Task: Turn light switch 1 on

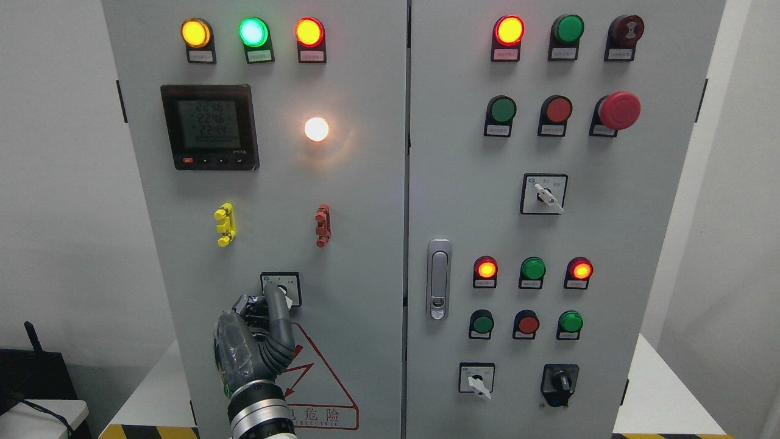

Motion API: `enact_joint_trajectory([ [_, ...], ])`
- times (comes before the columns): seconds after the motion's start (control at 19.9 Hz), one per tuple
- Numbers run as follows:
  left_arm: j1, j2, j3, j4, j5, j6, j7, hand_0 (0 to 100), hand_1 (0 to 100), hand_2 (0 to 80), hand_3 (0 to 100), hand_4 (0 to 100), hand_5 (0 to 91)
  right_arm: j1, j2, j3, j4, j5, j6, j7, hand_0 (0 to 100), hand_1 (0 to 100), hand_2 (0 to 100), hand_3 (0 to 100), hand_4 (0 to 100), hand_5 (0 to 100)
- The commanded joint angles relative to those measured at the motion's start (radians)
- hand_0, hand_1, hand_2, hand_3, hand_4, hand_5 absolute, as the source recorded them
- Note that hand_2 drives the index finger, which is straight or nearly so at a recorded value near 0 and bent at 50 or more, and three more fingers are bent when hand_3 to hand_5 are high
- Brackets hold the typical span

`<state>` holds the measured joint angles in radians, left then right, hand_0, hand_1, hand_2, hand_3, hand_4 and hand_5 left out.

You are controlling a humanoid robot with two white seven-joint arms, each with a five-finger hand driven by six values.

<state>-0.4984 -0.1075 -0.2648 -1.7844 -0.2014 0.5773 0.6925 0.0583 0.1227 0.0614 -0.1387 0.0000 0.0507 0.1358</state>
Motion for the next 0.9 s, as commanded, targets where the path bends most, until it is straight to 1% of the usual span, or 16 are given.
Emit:
enact_joint_trajectory([
  [0.0, 0.001, -0.001, -0.004, 0.000, 0.005, 0.001, 0.005, 61, 16, 61.1, 74, 77, 66.8, 0.000, 0.000, 0.000, 0.001, -0.018, 0.000, 0.001, 12, 39, 0, 0, 0, 0],
  [0.2, 0.001, 0.000, -0.004, -0.001, 0.005, 0.000, 0.004, 62, 15, 61.3, 74, 77, 66.7, 0.000, 0.000, 0.000, 0.001, -0.017, 0.000, 0.002, 12, 39, 0, 0, 0, 0],
  [0.35, 0.001, 0.000, -0.004, -0.001, 0.005, -0.001, 0.004, 58, 15, 61.3, 74, 77, 66.6, 0.000, 0.000, 0.000, 0.001, -0.018, 0.000, 0.001, 12, 39, 0, 0, 0, 0],
  [0.45, 0.003, 0.000, -0.004, -0.001, 0.005, -0.001, 0.004, 52, 16, 61.3, 74, 77, 66.6, 0.000, 0.000, 0.000, 0.001, -0.017, 0.000, 0.001, 12, 39, 0, 0, 0, 0],
  [0.55, 0.003, -0.001, -0.004, -0.001, 0.005, -0.001, 0.004, 36, 20, 61.3, 74, 77, 66.6, 0.000, 0.000, 0.000, 0.001, -0.017, 0.000, 0.001, 12, 39, 0, 0, 0, 0],
  [0.7, 0.003, -0.001, -0.004, -0.003, 0.005, -0.001, 0.004, 26, 24, 61.1, 74, 77, 66.3, 0.000, 0.000, 0.000, 0.001, -0.018, 0.000, 0.001, 12, 39, 0, 0, 0, 0],
  [0.85, 0.011, -0.003, -0.002, -0.007, 0.005, -0.010, 0.004, 23, 25, 61.2, 74, 77, 66.3, 0.000, 0.000, 0.000, 0.001, -0.017, 0.000, 0.001, 12, 39, 0, 0, 0, 0],
])
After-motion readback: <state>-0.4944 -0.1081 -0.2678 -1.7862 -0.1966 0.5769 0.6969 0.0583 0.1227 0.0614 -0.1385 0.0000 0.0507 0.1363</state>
